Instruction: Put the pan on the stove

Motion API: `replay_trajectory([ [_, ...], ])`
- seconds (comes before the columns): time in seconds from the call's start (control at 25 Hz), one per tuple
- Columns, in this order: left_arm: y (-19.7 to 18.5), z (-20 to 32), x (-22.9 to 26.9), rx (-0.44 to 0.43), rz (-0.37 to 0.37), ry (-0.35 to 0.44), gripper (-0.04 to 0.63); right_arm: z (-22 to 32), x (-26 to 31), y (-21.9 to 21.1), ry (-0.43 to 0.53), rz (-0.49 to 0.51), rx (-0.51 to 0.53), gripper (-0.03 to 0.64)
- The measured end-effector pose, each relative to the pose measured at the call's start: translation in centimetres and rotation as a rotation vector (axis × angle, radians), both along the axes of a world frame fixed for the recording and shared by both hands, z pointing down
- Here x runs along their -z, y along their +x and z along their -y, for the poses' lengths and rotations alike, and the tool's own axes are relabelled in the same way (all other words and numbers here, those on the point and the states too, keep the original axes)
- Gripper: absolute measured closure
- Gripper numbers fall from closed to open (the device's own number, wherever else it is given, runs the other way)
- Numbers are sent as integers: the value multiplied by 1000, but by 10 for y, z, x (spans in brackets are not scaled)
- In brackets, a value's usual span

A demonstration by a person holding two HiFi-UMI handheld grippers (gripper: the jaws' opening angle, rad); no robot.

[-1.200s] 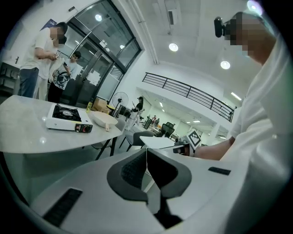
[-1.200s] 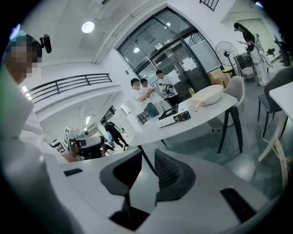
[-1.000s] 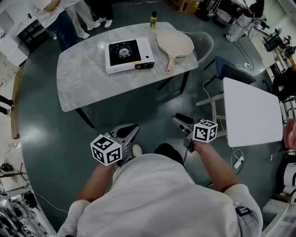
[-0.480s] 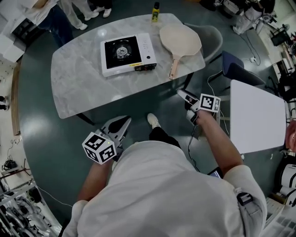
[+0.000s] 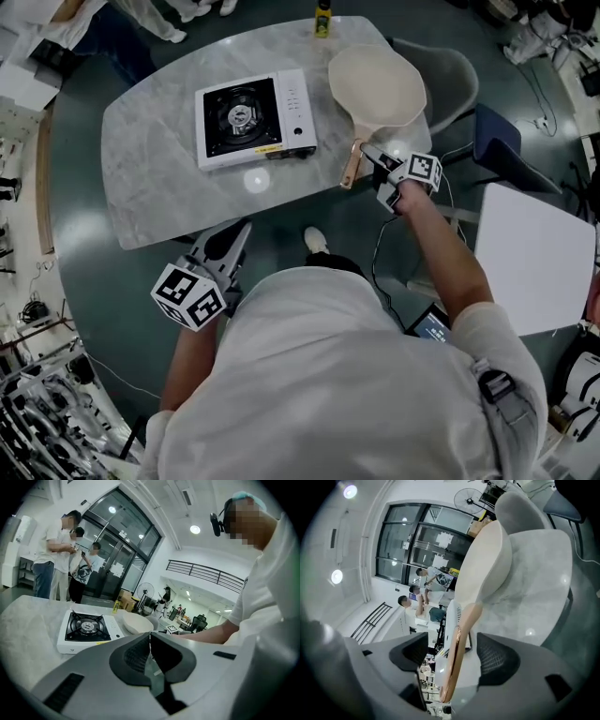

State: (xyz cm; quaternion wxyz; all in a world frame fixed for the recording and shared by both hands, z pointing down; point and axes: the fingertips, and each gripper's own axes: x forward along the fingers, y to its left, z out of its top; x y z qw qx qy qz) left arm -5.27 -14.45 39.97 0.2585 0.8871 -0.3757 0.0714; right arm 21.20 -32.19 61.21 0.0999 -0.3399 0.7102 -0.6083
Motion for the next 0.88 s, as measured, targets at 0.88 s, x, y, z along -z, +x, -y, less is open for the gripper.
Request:
replay_trajectory([
  [0.88,-6,42,-9,248,75,-52,575,94,-44,-35,-63,197,115,449],
])
